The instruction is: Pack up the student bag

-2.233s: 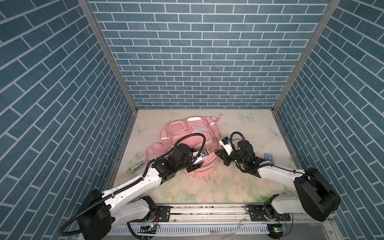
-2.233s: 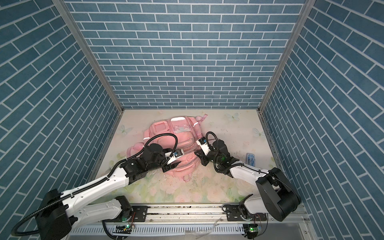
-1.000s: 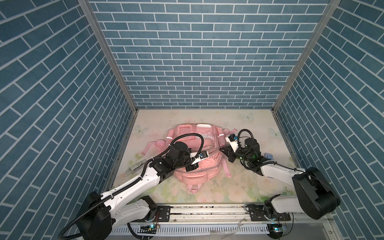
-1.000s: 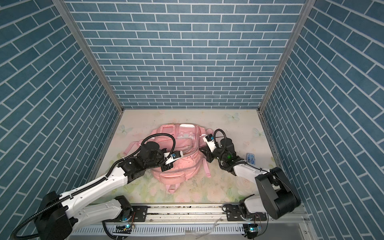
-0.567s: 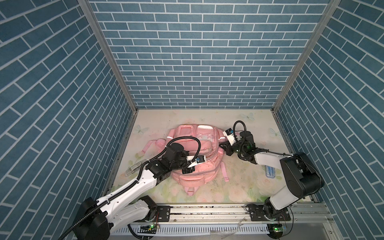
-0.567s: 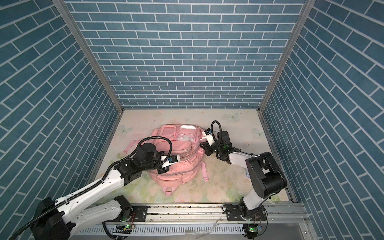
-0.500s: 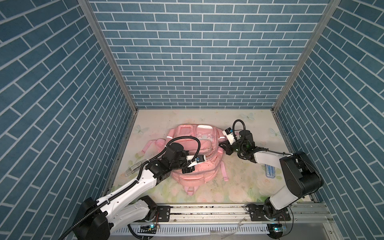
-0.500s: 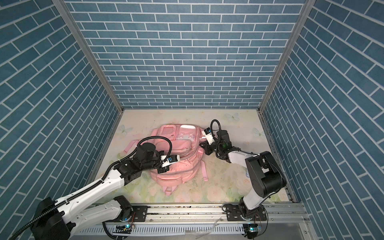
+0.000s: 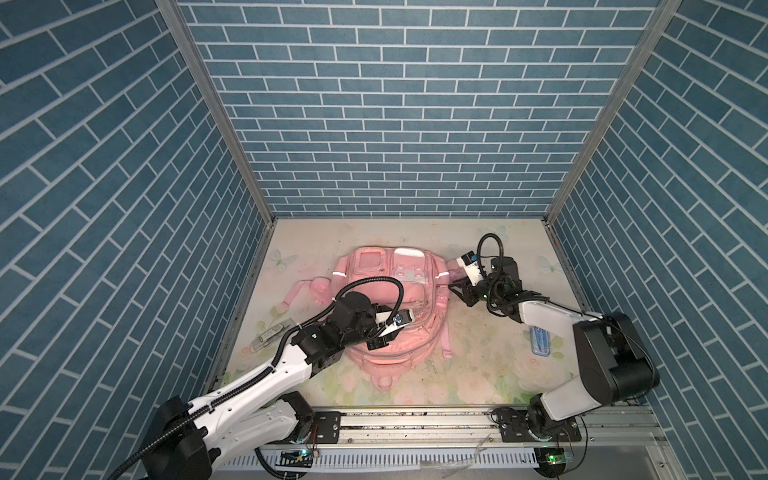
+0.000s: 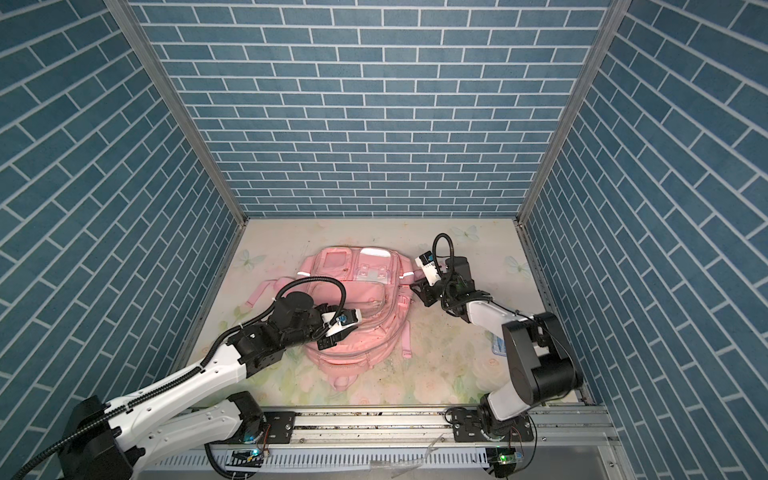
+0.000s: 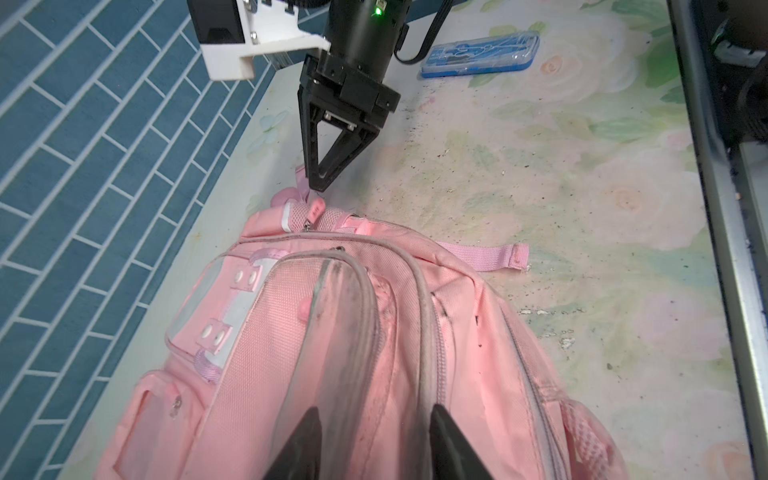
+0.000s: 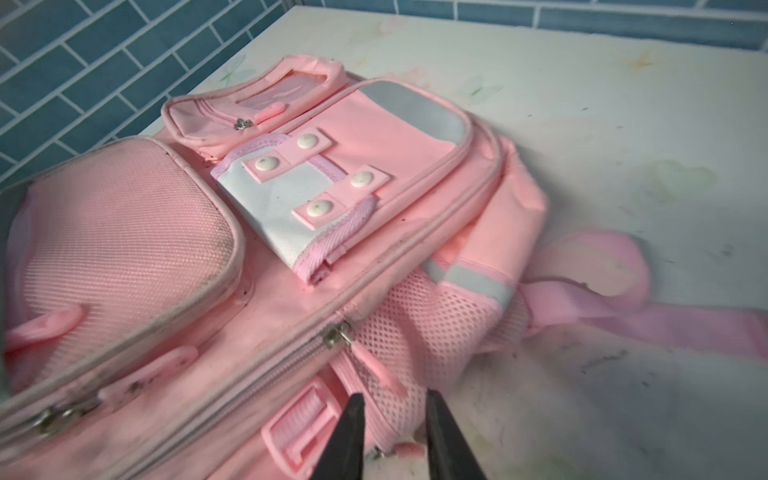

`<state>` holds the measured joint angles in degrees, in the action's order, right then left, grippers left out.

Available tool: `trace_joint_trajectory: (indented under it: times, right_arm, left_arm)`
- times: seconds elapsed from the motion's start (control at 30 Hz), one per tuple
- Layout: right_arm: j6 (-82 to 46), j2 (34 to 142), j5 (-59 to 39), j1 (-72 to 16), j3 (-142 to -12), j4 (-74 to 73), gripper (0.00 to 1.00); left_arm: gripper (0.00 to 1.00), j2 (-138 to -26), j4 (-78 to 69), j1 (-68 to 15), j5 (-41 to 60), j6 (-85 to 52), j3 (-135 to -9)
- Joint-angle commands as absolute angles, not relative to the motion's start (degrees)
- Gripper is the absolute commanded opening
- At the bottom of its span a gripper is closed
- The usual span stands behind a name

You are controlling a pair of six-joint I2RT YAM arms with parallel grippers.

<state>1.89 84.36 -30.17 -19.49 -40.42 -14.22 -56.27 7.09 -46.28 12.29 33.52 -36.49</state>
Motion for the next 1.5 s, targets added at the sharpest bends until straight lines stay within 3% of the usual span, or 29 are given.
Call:
trace_joint_trajectory:
  times: [0.0, 0.2, 0.53, 0.63, 0.67, 0.73, 0.77, 1.1, 1.47]
  right_arm:
    - [6.6, 76.9, -29.5, -19.9, -37.1, -15.5, 0.33]
    - [11.4, 71.6, -33.1, -21.4, -32.4, -19.4, 0.37]
    - [15.5, 75.9, -36.2, -25.3, -34.0, -21.1, 0.36]
    - [16.6, 78.2, -38.5, -25.7, -34.7, -21.9, 0.36]
    - [16.7, 79.1, -38.8, -25.9, -34.9, -22.5, 0.37]
    - [15.6, 80.8, -40.8, -25.9, -35.5, -24.1, 0.37]
    - [15.1, 81.6, -42.1, -26.1, -35.8, -25.6, 0.37]
    - [14.3, 91.6, -47.8, -30.1, -41.8, -30.0, 0.41]
    - [17.2, 97.9, -56.3, -31.2, -42.0, -34.2, 0.43]
  left_arm:
    - [0.50, -56.3, 8.0, -49.6, 4.1, 30.6, -38.8]
    - [0.53, -62.3, 7.5, -50.1, 0.2, 31.9, -40.8]
    - [0.54, -71.3, 5.5, -49.6, 0.2, 32.7, -43.6]
    - [0.41, -72.3, 4.9, -49.3, 2.0, 31.8, -43.9]
    - [0.33, -72.5, 5.2, -49.2, 2.5, 31.4, -44.0]
    - [0.07, -71.7, 5.9, -48.5, 3.4, 31.5, -43.5]
    - [0.00, -70.8, 5.8, -48.0, 3.6, 31.3, -42.9]
    - [0.00, -59.2, -3.4, -39.6, 15.0, 31.2, -35.0]
    - [0.00, -58.5, -3.8, -33.3, 24.8, 35.0, -35.6]
